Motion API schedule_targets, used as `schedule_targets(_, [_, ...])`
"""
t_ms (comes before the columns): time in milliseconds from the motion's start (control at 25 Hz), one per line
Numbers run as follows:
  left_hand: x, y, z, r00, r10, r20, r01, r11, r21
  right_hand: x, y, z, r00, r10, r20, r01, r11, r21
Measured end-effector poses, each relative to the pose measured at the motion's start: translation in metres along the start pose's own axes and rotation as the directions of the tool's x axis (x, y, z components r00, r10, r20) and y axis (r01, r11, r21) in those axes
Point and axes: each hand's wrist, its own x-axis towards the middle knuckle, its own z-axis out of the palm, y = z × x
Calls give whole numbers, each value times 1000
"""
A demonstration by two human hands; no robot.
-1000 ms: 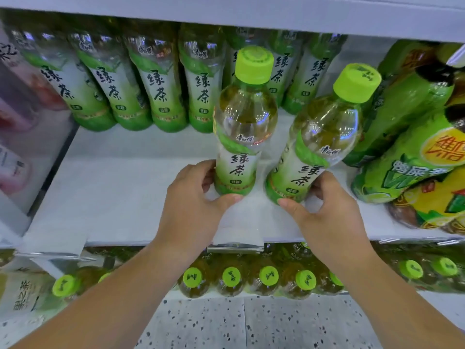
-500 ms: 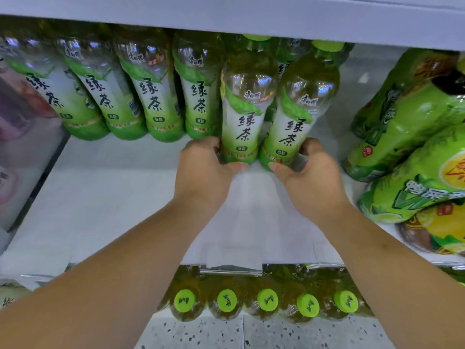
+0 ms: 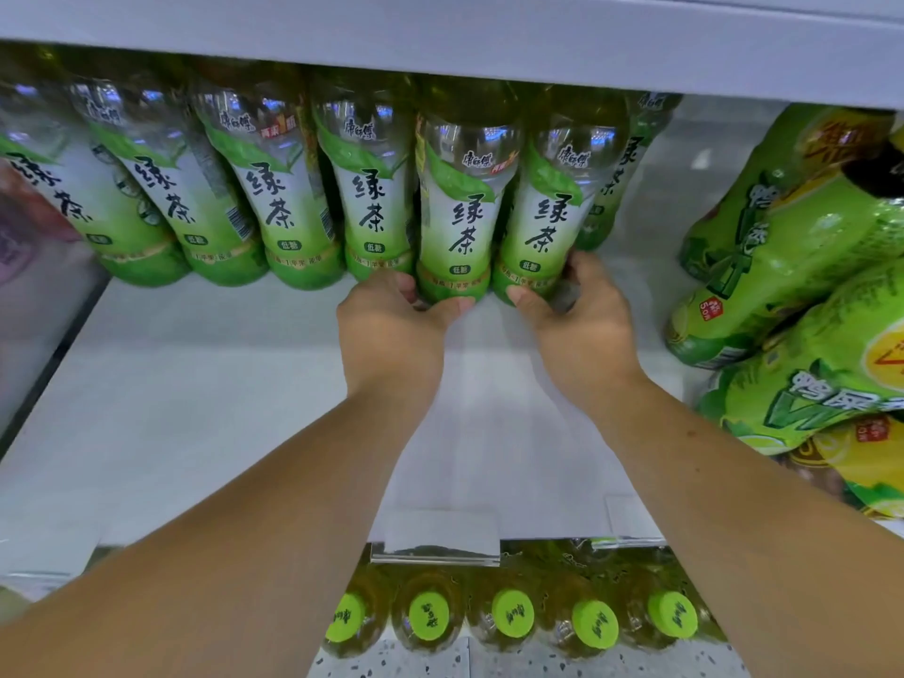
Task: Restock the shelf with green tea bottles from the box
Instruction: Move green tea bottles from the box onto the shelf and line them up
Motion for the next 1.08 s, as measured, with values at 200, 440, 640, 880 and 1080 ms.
schedule_targets(200, [0, -3, 4, 998, -34, -47, 35, 999, 18, -2, 2, 1, 1000, -28, -8, 27, 999, -45])
schedule_targets(440, [4, 0, 6, 993, -85, -83, 91, 994, 69, -4, 3, 1, 999, -15, -42, 11, 996, -88])
schedule_targets(640, [-2, -1, 6, 996, -23, -86, 32, 994, 104, -4, 4, 2, 999, -36, -22, 34, 995, -92])
schedule_targets(880, [-4, -2, -1, 999, 30, 29, -33, 991, 133, -3, 1, 0, 1000, -16, 23, 18, 993, -116])
schedule_targets(1080, [-8, 7, -18, 961, -1, 278, -20, 997, 74, -10, -16, -11, 982, 180, 63, -173, 979, -103])
